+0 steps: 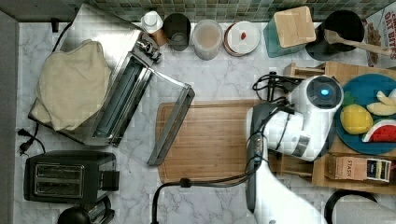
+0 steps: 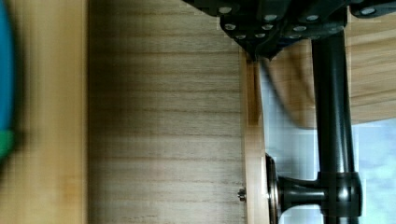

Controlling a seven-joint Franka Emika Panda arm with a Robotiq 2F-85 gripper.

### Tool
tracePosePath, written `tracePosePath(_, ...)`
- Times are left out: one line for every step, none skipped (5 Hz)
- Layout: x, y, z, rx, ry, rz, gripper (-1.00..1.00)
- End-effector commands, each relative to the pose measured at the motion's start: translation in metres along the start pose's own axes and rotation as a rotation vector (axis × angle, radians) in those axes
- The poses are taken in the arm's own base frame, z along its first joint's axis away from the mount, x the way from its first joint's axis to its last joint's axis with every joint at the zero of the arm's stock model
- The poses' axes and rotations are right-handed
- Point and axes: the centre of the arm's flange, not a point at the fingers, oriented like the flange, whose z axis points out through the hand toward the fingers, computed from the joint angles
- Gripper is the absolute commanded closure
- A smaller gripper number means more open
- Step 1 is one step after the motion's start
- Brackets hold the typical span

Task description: Close the drawer.

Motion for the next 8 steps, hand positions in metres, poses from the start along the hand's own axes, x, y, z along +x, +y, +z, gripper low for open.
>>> tracePosePath(-0.006, 0.145, -0.033, -0.111, -0.036, 0.099, 1.0)
tracePosePath(-0.005, 0.141, -0.037, -0.128, -0.071, 0.116, 1.0)
tracePosePath(-0.011, 0.123, -0.049, -0.078, -0.115, 0.167, 1.0)
tracePosePath(-0.011, 0.123, -0.049, -0.079, -0.115, 0.167, 1.0)
tracePosePath(-0.011, 0.123, -0.049, -0.078, -0.115, 0.167, 1.0)
tracePosePath(-0.011, 0.123, -0.049, -0.078, -0.115, 0.167, 1.0)
tracePosePath(-0.011, 0.123, -0.049, -0.078, -0.115, 0.167, 1.0)
tracePosePath(-0.011, 0.123, -0.049, -0.078, -0.115, 0.168, 1.0)
